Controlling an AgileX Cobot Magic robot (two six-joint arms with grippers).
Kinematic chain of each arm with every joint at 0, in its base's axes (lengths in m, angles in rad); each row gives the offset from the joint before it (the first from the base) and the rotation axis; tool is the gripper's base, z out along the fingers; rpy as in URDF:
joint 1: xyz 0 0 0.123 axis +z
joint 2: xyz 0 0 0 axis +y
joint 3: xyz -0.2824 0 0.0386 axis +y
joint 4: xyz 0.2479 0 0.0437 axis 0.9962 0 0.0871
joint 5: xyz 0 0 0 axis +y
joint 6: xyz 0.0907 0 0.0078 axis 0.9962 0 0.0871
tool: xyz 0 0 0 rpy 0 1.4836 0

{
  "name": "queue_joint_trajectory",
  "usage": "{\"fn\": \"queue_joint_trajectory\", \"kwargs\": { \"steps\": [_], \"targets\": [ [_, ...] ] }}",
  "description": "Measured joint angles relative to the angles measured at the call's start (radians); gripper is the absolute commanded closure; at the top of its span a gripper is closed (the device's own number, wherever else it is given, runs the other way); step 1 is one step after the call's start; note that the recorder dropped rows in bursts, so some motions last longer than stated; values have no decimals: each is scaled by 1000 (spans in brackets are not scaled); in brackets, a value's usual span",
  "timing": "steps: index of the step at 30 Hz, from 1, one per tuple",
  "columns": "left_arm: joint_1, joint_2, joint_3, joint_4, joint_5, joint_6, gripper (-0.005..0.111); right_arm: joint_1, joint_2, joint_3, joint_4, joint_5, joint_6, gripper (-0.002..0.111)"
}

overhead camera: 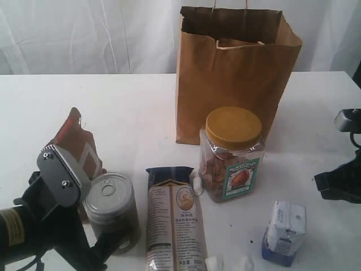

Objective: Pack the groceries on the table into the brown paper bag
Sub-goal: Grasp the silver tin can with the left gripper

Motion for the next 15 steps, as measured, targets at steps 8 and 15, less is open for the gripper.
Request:
{"fn": "queue_joint_trajectory", "kwargs": {
  "steps": [8,15],
  "targets": [
    [0,127,0,-71,-119,72,2,0,0,0,0,9,3,108],
    [0,230,0,-86,-273,67,9,0,0,0,0,13,3,108]
  ]
}}
